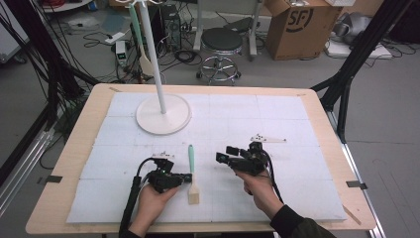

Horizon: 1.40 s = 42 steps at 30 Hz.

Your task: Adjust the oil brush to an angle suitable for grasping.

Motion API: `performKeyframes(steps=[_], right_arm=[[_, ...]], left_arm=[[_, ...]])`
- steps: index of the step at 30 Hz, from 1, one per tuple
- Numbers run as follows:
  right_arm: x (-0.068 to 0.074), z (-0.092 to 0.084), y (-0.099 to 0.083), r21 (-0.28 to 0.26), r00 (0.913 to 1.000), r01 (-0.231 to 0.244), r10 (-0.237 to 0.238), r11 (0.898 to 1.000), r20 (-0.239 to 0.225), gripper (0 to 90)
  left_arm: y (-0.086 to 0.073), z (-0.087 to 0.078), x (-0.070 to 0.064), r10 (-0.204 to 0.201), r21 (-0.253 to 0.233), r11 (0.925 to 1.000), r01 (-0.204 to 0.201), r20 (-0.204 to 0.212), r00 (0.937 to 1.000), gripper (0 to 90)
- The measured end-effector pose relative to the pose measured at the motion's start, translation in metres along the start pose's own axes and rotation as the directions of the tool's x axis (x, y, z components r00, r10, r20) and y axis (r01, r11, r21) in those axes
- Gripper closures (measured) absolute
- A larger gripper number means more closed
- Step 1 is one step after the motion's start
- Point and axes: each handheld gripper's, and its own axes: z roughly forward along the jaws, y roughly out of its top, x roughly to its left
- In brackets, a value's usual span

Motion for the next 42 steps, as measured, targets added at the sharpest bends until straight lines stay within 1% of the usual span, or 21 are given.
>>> performKeyframes(steps=[2, 4, 5, 10, 11, 13, 16, 17, 21, 24, 28, 30, 32, 33, 34, 35, 37, 38, 39, 40, 42], right_arm=[[0.0, -0.001, 0.0, -0.001, 1.0, 0.003, -0.003, 1.0, -0.001, 26.6], [0.0, -0.002, 0.001, -0.001, 1.0, 0.004, -0.004, 1.0, -0.001, 26.5], [0.0, -0.003, 0.001, -0.002, 1.0, 0.005, -0.005, 1.0, 0.001, 26.5], [-0.002, -0.006, 0.002, -0.008, 1.0, 0.002, -0.002, 1.0, 0.006, 26.5], [-0.002, -0.007, 0.002, -0.011, 1.0, 0.002, -0.001, 1.0, 0.009, 26.5], [-0.002, -0.007, 0.002, -0.009, 1.0, 0.001, -0.001, 1.0, 0.009, 26.5], [-0.002, -0.008, 0.003, -0.009, 0.9999, 0.004, -0.004, 1.0, 0.011, 26.5], [-0.002, -0.009, 0.003, -0.009, 0.9999, 0.002, -0.002, 1.0, 0.012, 26.6], [-0.002, -0.01, 0.003, -0.008, 0.9999, 0.001, -0.001, 1.0, 0.016, 26.5], [-0.002, -0.01, 0.002, -0.005, 0.9998, -0.002, 0.002, 1.0, 0.02, 26.5], [-0.003, -0.011, 0.002, -0.005, 0.9997, 0.002, -0.002, 1.0, 0.024, 26.6], [-0.003, -0.011, 0.002, -0.002, 0.9995, 0.004, -0.004, 1.0, 0.03, 26.6], [-0.004, -0.011, 0.002, 0.001, 0.9995, -0.002, 0.002, 1.0, 0.033, 26.7], [-0.005, -0.01, 0.003, 0.002, 0.9994, -0.001, 0.001, 1.0, 0.034, 26.7], [-0.005, -0.01, 0.002, 0.002, 0.9993, -0.003, 0.003, 1.0, 0.036, 26.7], [-0.006, -0.009, 0.002, 0.004, 0.9993, -0.003, 0.003, 1.0, 0.038, 26.7], [-0.006, -0.008, 0.002, 0.006, 0.9992, -0.004, 0.004, 1.0, 0.039, 26.7], [-0.006, -0.007, 0.001, 0.006, 0.9992, -0.004, 0.004, 1.0, 0.039, 26.7], [-0.006, -0.006, 0.001, 0.006, 0.9992, -0.008, 0.007, 1.0, 0.04, 26.8], [-0.006, -0.005, 0.001, 0.009, 0.9992, -0.009, 0.009, 1.0, 0.039, 26.9], [-0.006, -0.003, 0.0, 0.013, 0.9991, -0.006, 0.006, 1.0, 0.043, 27.0]], left_arm=[[0.003, 0.006, -0.004, 0.005, 0.001, 1.0, -0.005, -0.002, 1.0, 89.9], [0.005, 0.011, -0.007, 0.004, 0.001, 1.0, -0.004, 0.004, 1.0, 89.9], [0.006, 0.013, -0.007, 0.009, 0.002, 1.0, -0.009, 0.0, 1.0, 89.9], [0.013, 0.023, -0.011, 0.003, -0.001, 1.0, -0.003, 0.009, 1.0, 89.9], [0.014, 0.025, -0.011, 0.012, 0.002, 0.9999, -0.012, 0.006, 0.9999, 89.9], [0.017, 0.029, -0.013, 0.012, -0.003, 0.9999, -0.012, 0.002, 0.9999, 89.9], [0.021, 0.034, -0.016, 0.028, -0.006, 0.9996, -0.028, -0.015, 0.9995, 89.9], [0.022, 0.036, -0.016, 0.024, -0.009, 0.9997, -0.024, -0.013, 0.9996, 89.9], [0.028, 0.04, -0.013, 0.012, -0.025, 0.9996, -0.012, -0.016, 0.9998, 89.9], [0.03, 0.042, -0.012, 0.006, -0.028, 0.9996, -0.007, -0.013, 0.9999, 89.9], [0.029, 0.04, -0.012, 0.016, -0.034, 0.9993, -0.016, -0.006, 0.9999, 89.3], [0.027, 0.035, -0.012, 0.026, -0.063, 0.9977, -0.025, 0.024, 0.9994, 84.7], [0.024, 0.027, -0.009, 0.035, -0.094, 0.9951, -0.032, 0.034, 0.9988, 73.6], [0.021, 0.022, -0.006, 0.027, -0.114, 0.9932, -0.021, 0.046, 0.9986, 66.4], [0.02, 0.016, -0.003, 0.022, -0.123, 0.9922, -0.016, 0.048, 0.9986, 59.8], [0.018, 0.011, 0.001, 0.021, -0.141, 0.9899, -0.014, 0.052, 0.9984, 55.8], [0.015, -0.002, 0.008, 0.02, -0.173, 0.9848, -0.014, 0.033, 0.9993, 46.0], [0.013, -0.007, 0.012, 0.021, -0.18, 0.9835, -0.013, 0.046, 0.9987, 42.9], [0.012, -0.012, 0.015, 0.02, -0.191, 0.9816, -0.01, 0.046, 0.9988, 34.4], [0.011, -0.018, 0.018, 0.018, -0.204, 0.9789, -0.009, 0.039, 0.9991, 29.0], [0.008, -0.029, 0.023, 0.014, -0.244, 0.9698, -0.003, 0.045, 0.9989, 29.6]])
